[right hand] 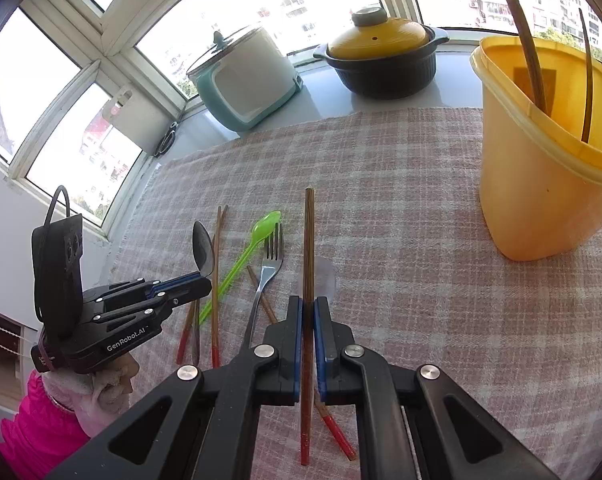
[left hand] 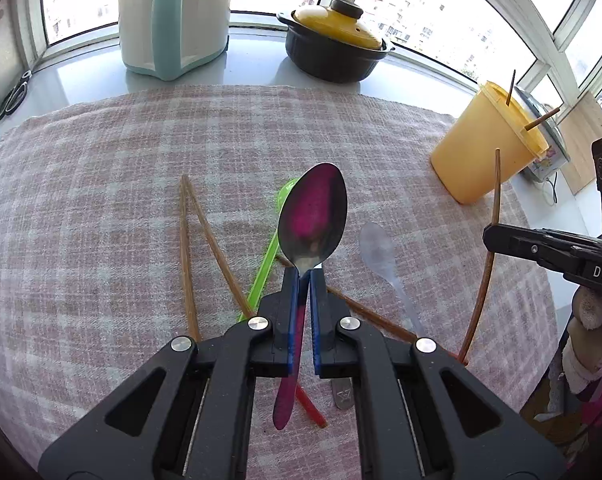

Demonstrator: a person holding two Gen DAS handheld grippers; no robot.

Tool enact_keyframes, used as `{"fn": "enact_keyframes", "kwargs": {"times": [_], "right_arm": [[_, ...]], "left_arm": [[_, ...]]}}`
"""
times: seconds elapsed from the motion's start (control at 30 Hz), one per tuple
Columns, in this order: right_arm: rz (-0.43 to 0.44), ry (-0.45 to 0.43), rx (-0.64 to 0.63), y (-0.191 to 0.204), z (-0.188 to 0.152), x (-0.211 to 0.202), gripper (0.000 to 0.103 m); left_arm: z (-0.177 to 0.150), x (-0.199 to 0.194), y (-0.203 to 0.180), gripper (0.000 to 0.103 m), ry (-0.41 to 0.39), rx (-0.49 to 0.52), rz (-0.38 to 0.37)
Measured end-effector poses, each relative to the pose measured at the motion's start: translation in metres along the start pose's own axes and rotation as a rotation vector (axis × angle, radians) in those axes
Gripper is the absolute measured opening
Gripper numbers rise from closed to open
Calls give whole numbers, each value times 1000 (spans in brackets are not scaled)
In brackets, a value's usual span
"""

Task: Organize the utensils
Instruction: 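Lift the metal spoon with the left tool while the right tool lifts the chopstick, then lower the spoon into the yellow container and open the left tool while the right tool releases the chopstick there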

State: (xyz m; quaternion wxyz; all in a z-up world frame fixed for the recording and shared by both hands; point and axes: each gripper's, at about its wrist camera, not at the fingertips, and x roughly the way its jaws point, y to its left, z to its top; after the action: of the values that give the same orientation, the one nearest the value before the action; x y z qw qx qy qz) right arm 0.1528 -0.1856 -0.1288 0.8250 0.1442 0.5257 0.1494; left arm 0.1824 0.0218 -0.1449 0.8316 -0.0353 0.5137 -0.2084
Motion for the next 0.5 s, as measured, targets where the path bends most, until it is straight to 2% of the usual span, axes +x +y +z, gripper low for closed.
{"fn": "enact_keyframes", "kwargs": {"times": [0.5], "right_arm": [[-42,-175,-79,6,8,-67,3]], "left_arm": [[39,-49,-39,3,-182,24,-71]]}}
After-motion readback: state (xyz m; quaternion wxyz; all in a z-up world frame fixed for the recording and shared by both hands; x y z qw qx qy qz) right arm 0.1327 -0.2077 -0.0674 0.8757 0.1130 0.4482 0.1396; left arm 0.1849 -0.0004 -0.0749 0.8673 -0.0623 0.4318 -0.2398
